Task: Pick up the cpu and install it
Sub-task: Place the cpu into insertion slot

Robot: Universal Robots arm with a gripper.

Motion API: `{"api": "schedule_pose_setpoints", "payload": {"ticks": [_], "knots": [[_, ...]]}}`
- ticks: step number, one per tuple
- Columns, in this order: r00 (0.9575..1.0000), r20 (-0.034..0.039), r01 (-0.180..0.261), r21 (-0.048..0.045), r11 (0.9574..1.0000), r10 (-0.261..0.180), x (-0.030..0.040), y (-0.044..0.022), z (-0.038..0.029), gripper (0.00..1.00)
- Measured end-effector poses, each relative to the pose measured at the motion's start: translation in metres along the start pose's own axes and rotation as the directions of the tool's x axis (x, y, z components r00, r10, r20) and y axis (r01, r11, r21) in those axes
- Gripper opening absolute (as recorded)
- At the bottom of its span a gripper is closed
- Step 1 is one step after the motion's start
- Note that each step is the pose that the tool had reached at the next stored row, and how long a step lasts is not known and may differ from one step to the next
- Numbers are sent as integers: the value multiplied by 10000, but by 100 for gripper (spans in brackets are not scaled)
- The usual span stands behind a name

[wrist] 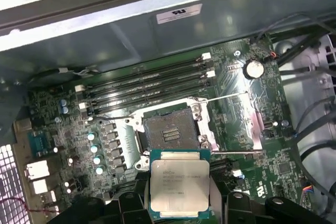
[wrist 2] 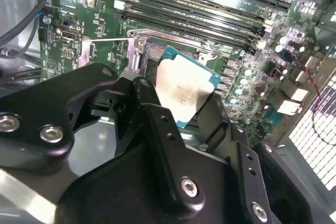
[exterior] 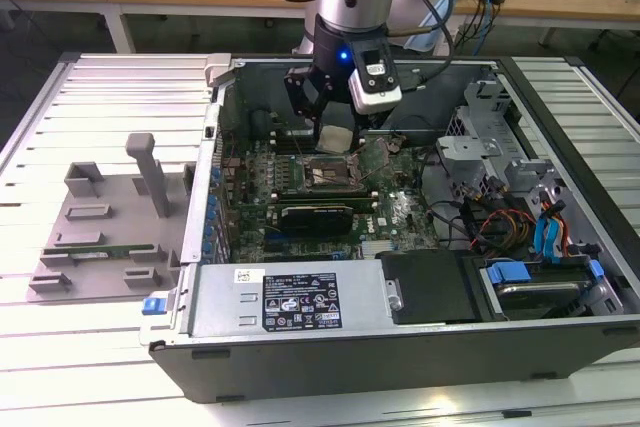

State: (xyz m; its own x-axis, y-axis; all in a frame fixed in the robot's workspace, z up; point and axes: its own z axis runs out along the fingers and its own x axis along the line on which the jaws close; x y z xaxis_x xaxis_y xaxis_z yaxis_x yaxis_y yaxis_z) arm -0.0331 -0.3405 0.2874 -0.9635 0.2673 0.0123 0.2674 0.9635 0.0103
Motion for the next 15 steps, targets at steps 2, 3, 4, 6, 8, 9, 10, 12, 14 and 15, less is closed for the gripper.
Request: {"api": "schedule_pose_setpoints", "payload": {"ticks": [2, 3, 4, 6, 8, 9, 10, 12, 14, 15], "knots": [[9996, 3, -279, -3, 9996, 279, 0, 0, 0, 55], [9993, 4, -373, -4, 9993, 373, 0, 0, 1, 55], [9987, 5, -501, -6, 9987, 501, 0, 0, 1, 55], [9973, 7, -741, -9, 9973, 741, 0, 0, 2, 55], [9947, 10, -1027, -13, 9947, 1027, 0, 0, 2, 55], [9932, 11, -1168, -15, 9932, 1168, 0, 0, 3, 55], [9914, 12, -1312, -16, 9914, 1312, 0, 0, 3, 55], [9882, 14, -1534, -20, 9882, 1534, 0, 0, 4, 55], [9855, 16, -1698, -22, 9855, 1698, 0, 0, 4, 55], [9844, 16, -1757, -22, 9844, 1757, 0, 0, 4, 55]]}}
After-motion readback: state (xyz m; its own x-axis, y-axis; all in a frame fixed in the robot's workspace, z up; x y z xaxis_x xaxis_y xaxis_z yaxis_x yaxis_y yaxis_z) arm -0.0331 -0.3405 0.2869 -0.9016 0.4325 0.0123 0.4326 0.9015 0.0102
